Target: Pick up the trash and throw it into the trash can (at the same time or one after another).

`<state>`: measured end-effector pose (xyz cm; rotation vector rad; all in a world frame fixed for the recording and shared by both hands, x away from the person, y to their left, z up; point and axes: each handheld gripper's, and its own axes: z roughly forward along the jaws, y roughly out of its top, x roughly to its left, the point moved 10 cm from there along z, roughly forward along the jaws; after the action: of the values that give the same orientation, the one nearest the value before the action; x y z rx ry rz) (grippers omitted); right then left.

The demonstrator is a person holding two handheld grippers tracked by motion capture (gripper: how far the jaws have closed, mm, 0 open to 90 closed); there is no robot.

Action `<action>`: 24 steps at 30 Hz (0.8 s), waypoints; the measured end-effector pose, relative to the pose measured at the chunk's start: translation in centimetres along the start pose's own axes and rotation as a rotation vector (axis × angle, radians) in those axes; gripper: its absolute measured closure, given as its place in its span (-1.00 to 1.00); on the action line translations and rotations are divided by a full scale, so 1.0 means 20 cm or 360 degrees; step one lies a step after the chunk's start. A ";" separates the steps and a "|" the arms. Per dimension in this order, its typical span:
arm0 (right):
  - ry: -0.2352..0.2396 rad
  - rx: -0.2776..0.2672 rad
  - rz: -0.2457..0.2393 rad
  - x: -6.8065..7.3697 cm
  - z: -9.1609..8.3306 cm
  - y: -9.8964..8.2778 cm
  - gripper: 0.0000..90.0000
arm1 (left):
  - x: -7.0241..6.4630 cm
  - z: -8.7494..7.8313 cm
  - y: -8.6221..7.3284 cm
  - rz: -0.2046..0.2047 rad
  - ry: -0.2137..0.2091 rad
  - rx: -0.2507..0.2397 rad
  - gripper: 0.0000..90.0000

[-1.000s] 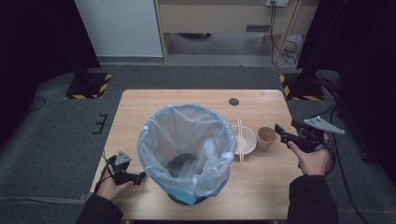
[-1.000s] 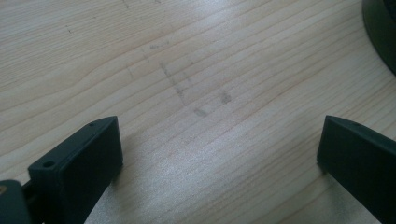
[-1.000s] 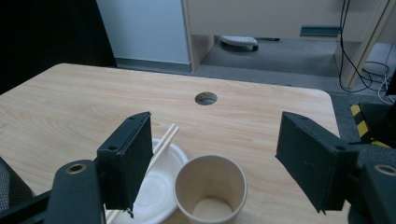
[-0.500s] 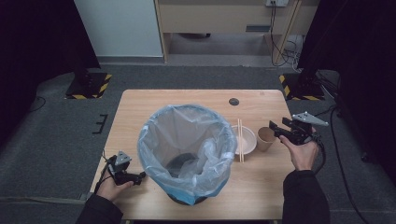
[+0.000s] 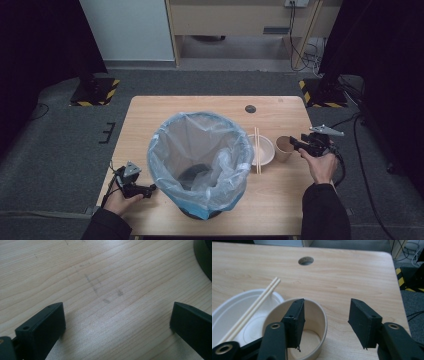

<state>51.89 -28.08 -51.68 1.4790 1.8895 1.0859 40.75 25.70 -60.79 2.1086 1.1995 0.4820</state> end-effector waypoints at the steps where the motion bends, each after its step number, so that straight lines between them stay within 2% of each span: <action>1: 0.0009 0.0037 0.0005 0.00 0.02 -0.03 0.11 | 0.00 0.00 0.00 0.0000 0.0000 0.0000 -1.00; 9: 0.0043 0.0138 0.0014 0.01 0.07 -0.10 0.26 | 0.00 0.00 0.00 0.0001 -0.0002 0.0000 -1.00; 13: 0.0066 0.0207 0.0018 0.03 0.09 -0.14 0.46 | 0.00 0.00 0.00 0.0002 -0.0002 0.0000 -1.00; 14: 0.0066 0.0207 0.0018 0.03 0.09 -0.14 0.46 | 0.00 0.00 0.00 0.0002 -0.0003 0.0000 -1.00; 17: 0.0076 0.0219 0.0007 0.04 0.09 -0.15 0.64 | 0.00 0.00 0.00 0.0002 -0.0002 0.0000 -1.00; 19: 0.0083 0.0225 0.0017 0.05 0.08 -0.14 0.82 | 0.00 0.00 0.00 0.0002 -0.0002 0.0000 -1.00; 24: 0.0099 0.0233 0.0013 0.05 0.07 -0.14 0.84 | 0.00 0.00 0.00 0.0002 -0.0002 0.0000 -1.00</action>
<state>51.12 -26.93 -54.60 1.5494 2.0457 1.0268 40.76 25.65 -60.79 2.1093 1.1976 0.4810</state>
